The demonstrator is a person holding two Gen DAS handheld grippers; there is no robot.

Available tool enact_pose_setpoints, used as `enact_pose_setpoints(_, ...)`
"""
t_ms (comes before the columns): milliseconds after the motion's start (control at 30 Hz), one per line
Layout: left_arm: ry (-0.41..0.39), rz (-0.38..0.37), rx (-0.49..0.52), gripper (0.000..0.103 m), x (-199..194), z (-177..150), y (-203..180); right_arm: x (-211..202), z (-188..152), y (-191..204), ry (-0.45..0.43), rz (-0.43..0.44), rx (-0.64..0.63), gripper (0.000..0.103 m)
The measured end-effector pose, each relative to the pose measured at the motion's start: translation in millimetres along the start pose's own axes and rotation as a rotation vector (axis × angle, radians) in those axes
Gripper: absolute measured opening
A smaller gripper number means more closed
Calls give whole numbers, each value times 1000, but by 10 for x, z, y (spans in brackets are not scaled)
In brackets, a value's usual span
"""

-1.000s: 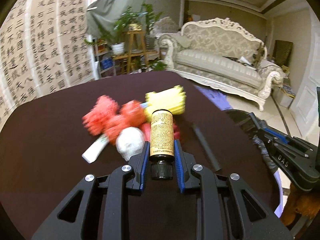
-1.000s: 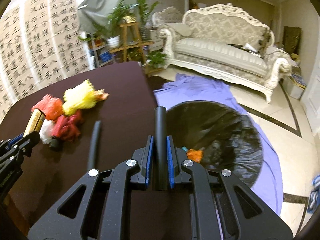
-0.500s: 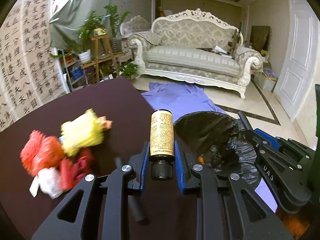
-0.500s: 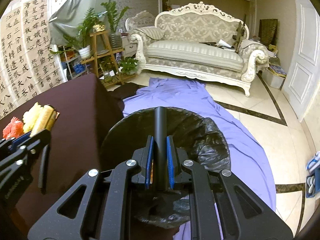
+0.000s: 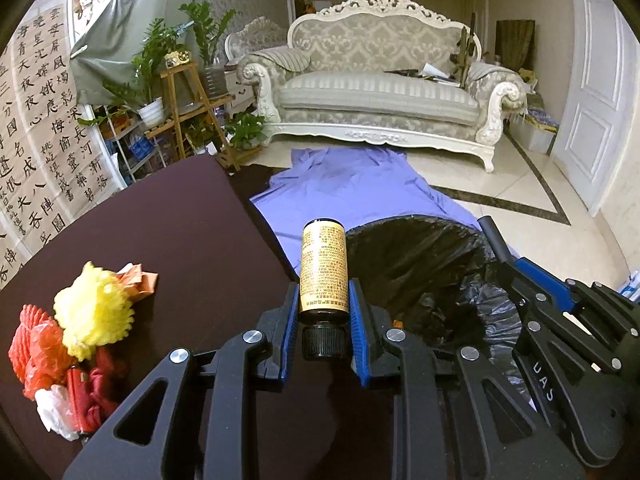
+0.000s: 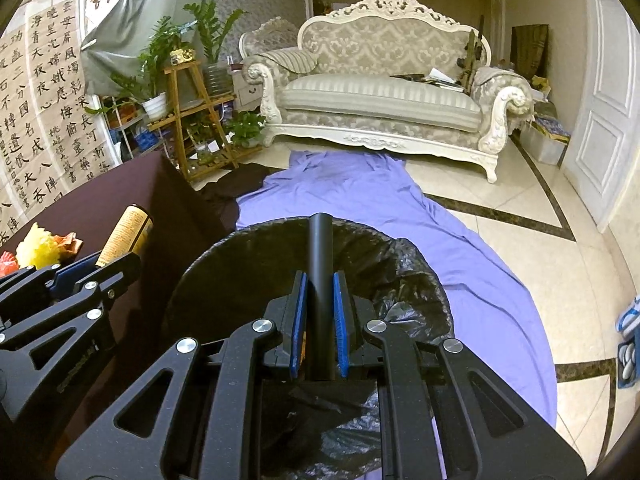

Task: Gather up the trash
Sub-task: 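Move both tools over the bin and open both grippers, then grasp the second black rod with the right gripper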

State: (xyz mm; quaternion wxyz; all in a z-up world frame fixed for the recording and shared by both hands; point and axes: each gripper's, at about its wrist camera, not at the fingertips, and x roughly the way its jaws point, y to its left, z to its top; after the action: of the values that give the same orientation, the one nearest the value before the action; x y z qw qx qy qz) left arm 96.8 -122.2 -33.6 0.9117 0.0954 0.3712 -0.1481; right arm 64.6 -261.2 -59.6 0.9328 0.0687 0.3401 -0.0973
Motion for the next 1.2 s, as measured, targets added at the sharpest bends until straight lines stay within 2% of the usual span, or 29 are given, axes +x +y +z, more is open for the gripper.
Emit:
enact_pose_setpoints(133, 29, -1, -4, 26, 83, 21, -14, 78, -4, -27, 15, -7, 7, 14)
enact_pose_setpoints(200, 29, 3, -2, 45, 85, 25, -33, 97, 8, -53, 20, -8, 19, 16)
enact_pose_setpoints(267, 23, 8, -5, 55, 71, 26, -16, 96, 0, -72, 20, -13, 29, 30)
enact_pose_setpoints(333, 14, 10, -9, 59, 53, 25, -8, 87, -7, -88, 18, -24, 36, 33)
enact_pose_setpoints(400, 7, 17, -12, 67, 38, 23, 10, 72, -16, -85, 18, -29, 40, 34)
enact_pose_setpoints(500, -1, 27, -24, 72, -8, 10, 58, 42, -23, -74, 17, -39, 40, 39)
enact_pose_setpoints(567, -6, 34, -32, 72, -58, 2, 100, 6, -26, -47, 13, -40, 40, 42)
enact_pose_setpoints(833, -33, 70, -99, 74, -410, -168, 429, -160, -95, 207, 18, 4, 8, 43)
enact_pose_setpoints(1200, -21, 155, -204, 74, -875, -693, 1034, -460, -284, 835, 30, 112, -90, 43)
